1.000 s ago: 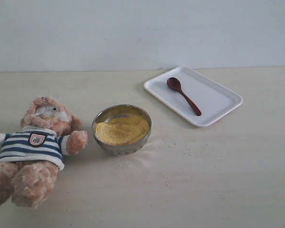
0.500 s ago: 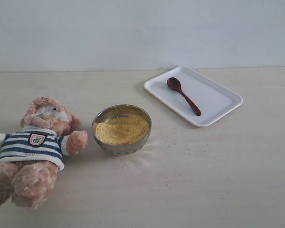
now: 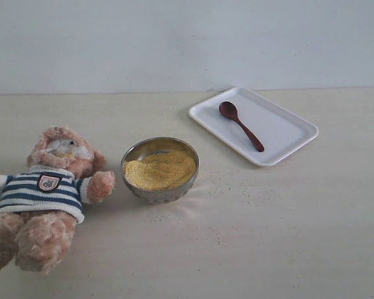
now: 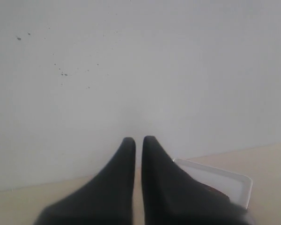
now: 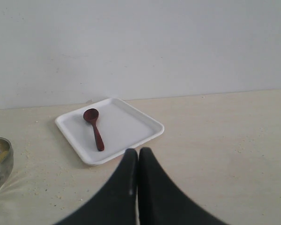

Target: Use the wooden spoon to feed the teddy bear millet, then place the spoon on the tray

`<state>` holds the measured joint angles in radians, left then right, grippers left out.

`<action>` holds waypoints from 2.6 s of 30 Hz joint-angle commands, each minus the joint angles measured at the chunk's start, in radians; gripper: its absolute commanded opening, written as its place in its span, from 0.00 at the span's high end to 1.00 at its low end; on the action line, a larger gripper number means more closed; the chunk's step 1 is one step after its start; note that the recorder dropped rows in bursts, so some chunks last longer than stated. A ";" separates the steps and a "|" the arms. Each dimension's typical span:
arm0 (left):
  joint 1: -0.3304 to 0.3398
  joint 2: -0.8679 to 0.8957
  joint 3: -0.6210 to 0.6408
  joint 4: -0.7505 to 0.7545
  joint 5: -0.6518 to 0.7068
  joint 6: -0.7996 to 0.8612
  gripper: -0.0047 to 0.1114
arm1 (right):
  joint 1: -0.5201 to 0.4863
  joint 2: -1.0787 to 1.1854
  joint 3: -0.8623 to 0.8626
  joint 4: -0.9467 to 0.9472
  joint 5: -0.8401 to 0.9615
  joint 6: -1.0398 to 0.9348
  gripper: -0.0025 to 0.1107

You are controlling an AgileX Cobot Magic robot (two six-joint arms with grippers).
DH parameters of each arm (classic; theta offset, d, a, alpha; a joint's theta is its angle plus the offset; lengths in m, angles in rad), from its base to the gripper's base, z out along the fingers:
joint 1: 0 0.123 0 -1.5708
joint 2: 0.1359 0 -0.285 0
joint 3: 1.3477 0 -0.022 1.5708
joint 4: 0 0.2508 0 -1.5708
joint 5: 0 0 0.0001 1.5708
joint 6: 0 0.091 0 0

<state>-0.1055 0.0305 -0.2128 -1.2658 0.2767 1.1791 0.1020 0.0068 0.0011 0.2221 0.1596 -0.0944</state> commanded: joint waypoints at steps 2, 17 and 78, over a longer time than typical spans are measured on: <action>-0.019 -0.017 0.040 0.011 -0.035 -0.004 0.92 | -0.002 -0.007 -0.001 -0.002 -0.013 0.003 0.98; -0.019 -0.019 0.046 0.021 -0.074 -0.011 0.92 | -0.002 -0.007 -0.001 -0.002 -0.013 0.003 0.98; -0.020 -0.031 0.213 1.107 -0.375 -1.165 0.92 | -0.002 -0.007 -0.001 0.000 -0.013 0.005 0.98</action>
<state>-0.1180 0.0032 -0.0038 -0.1804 -0.0830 0.0245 0.1020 0.0068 0.0011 0.2221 0.1590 -0.0926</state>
